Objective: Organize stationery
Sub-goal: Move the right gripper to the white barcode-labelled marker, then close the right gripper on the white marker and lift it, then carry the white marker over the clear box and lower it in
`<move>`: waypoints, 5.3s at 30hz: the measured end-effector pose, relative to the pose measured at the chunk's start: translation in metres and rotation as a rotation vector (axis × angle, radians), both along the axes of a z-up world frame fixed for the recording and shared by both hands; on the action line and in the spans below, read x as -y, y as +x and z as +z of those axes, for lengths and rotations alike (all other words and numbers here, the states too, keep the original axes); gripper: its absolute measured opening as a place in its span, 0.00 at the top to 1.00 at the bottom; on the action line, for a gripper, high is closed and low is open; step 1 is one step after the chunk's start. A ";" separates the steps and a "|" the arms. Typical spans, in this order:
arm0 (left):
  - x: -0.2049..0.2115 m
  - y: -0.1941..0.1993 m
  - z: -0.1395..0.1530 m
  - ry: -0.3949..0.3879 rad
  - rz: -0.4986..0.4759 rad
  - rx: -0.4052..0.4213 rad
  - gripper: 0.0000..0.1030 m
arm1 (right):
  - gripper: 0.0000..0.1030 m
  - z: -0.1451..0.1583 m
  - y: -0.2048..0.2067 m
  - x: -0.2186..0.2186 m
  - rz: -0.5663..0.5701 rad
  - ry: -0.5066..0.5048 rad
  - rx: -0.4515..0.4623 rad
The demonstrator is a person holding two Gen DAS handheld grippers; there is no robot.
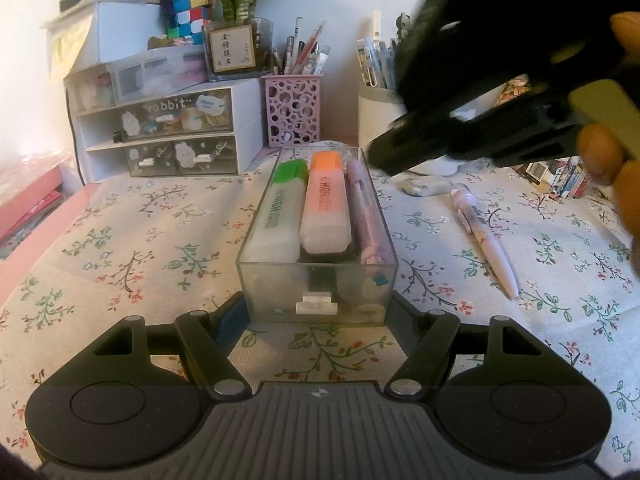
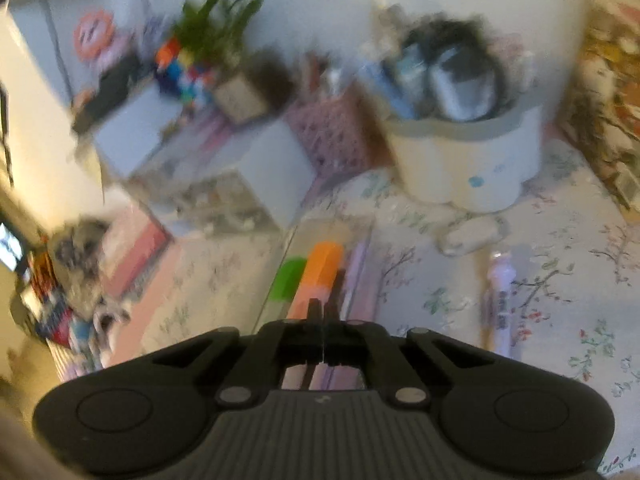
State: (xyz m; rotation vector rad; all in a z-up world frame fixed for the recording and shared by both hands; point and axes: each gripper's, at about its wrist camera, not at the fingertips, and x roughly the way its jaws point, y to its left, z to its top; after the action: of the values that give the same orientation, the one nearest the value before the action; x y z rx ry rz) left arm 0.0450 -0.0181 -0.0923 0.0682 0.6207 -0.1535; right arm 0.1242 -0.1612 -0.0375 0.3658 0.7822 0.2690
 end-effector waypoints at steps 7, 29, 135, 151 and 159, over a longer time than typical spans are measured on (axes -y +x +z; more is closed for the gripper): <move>0.000 0.000 0.000 -0.001 0.000 0.000 0.31 | 0.83 -0.008 -0.006 0.057 -0.147 -0.068 -0.015; 0.000 0.000 0.000 0.001 0.000 0.001 0.31 | 0.67 -0.037 0.010 0.040 -0.116 -0.273 -0.063; 0.002 0.000 0.000 -0.003 -0.005 0.001 0.31 | 0.83 -0.012 0.022 0.002 -0.179 0.184 -0.069; 0.003 0.000 0.000 -0.003 -0.007 0.001 0.31 | 0.81 -0.015 0.027 -0.004 -0.176 0.148 -0.078; 0.003 0.000 0.000 -0.003 -0.007 0.001 0.31 | 0.81 -0.013 0.022 0.006 -0.173 0.173 -0.054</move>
State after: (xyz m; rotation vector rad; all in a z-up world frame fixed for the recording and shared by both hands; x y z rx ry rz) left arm 0.0448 -0.0212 -0.0924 0.0679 0.6191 -0.1609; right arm 0.1462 -0.1672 -0.0501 0.6022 0.7775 0.1651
